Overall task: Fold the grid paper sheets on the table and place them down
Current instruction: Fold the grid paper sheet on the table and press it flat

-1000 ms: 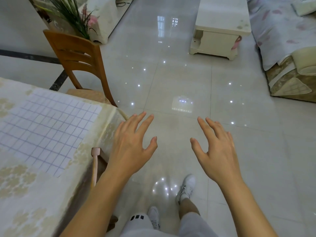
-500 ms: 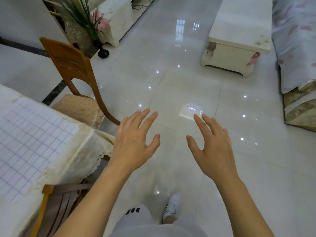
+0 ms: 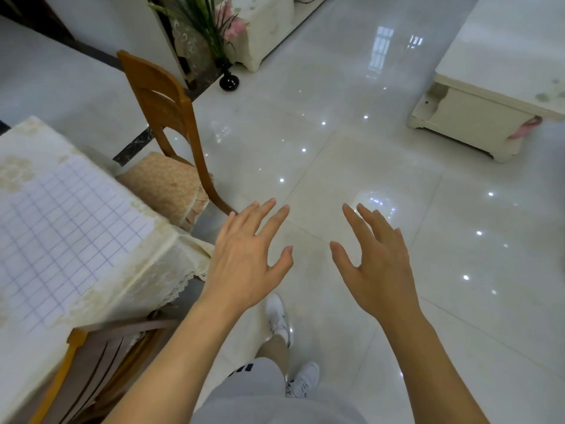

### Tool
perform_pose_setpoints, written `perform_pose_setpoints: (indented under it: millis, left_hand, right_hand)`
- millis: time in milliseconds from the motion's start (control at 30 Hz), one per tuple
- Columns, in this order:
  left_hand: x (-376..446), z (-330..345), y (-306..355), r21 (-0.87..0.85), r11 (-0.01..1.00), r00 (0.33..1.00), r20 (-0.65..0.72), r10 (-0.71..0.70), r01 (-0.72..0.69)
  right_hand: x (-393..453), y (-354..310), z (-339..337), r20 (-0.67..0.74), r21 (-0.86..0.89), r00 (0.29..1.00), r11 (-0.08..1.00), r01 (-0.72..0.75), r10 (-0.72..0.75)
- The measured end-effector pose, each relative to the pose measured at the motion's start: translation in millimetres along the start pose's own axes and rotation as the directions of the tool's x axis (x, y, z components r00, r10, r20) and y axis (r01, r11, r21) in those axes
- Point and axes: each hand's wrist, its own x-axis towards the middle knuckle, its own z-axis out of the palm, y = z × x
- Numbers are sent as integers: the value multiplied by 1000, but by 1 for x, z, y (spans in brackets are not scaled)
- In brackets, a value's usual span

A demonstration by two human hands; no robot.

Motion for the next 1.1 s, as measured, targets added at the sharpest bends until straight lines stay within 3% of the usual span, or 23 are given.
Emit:
perform_pose_setpoints:
  millis: [333,667,900,1100]
  left_hand:
    - [67,6,-60,-58,988,990,-22,-142,141]
    - [151,-22,-156,-87,955,948,-130,-292,283]
    - [145,-33,-222,-71,870,858,-145,-493,488]
    - [142,-52,-264,-138,777,759,-167,-629,614]
  right_hand:
    - [100,-39,27,130,-61,985,990,127,-118]
    - [241,-122,74,206,-78,934,947,312,-291]
    - [289,-175,132,304,-19,855,895,446,-420]
    - [323,-225,175,378,7,737,797,604,-561]
